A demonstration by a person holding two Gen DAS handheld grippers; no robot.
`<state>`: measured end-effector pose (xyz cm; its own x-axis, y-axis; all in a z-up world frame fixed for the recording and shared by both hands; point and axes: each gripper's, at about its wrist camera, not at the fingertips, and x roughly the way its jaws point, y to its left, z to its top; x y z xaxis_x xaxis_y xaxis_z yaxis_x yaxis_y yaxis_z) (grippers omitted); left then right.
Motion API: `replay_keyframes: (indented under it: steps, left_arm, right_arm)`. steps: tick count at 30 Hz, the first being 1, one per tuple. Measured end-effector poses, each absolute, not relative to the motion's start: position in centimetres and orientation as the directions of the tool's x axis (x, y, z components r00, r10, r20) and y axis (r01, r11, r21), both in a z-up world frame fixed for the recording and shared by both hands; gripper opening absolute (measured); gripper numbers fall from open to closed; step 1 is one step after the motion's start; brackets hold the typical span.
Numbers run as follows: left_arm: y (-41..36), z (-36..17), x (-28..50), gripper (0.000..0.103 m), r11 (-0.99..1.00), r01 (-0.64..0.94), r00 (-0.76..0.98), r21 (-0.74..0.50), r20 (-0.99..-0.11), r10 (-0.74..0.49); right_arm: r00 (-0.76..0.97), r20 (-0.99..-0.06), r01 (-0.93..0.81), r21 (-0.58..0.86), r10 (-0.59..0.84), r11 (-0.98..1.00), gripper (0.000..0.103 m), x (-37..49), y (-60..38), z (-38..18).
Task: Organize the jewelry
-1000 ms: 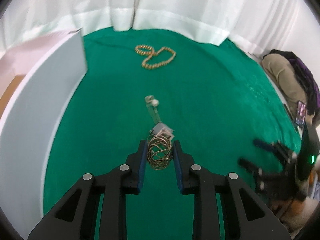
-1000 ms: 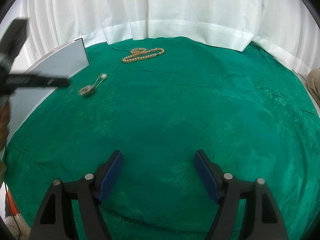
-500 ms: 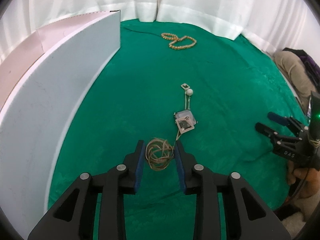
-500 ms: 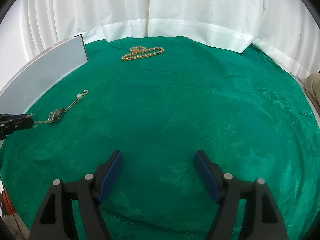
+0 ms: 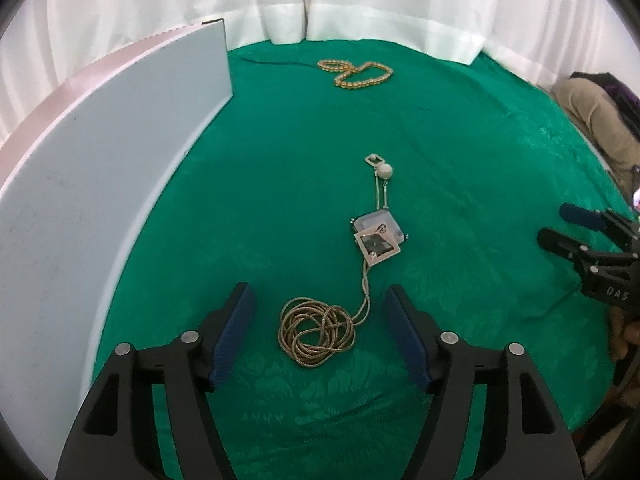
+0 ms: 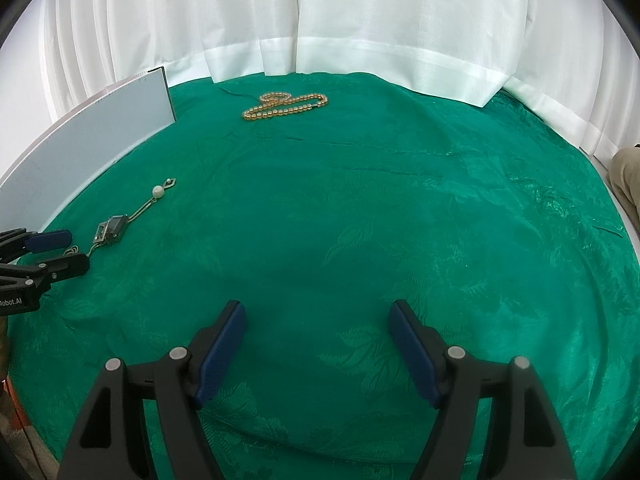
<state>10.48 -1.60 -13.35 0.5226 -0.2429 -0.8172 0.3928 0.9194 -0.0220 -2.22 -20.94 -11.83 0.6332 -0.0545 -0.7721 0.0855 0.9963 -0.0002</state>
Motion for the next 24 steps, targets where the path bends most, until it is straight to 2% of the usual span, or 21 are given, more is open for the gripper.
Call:
replay_keyframes:
  steps: [9, 24]
  left_arm:
    - [-1.58, -13.78, 10.25, 0.083, 0.928, 0.371, 0.551, -0.008, -0.803, -0.227]
    - [-1.44, -13.93, 10.06, 0.084, 0.930, 0.367, 0.562, -0.009, -0.795, -0.229]
  right_arm:
    - [0.633, -0.772, 0.085, 0.000, -0.054, 0.996, 0.076, -2.20, -20.98, -11.83]
    - [0.636, -0.770, 0.088, 0.003, -0.054, 0.996, 0.076, -2.23, -21.08, -11.73]
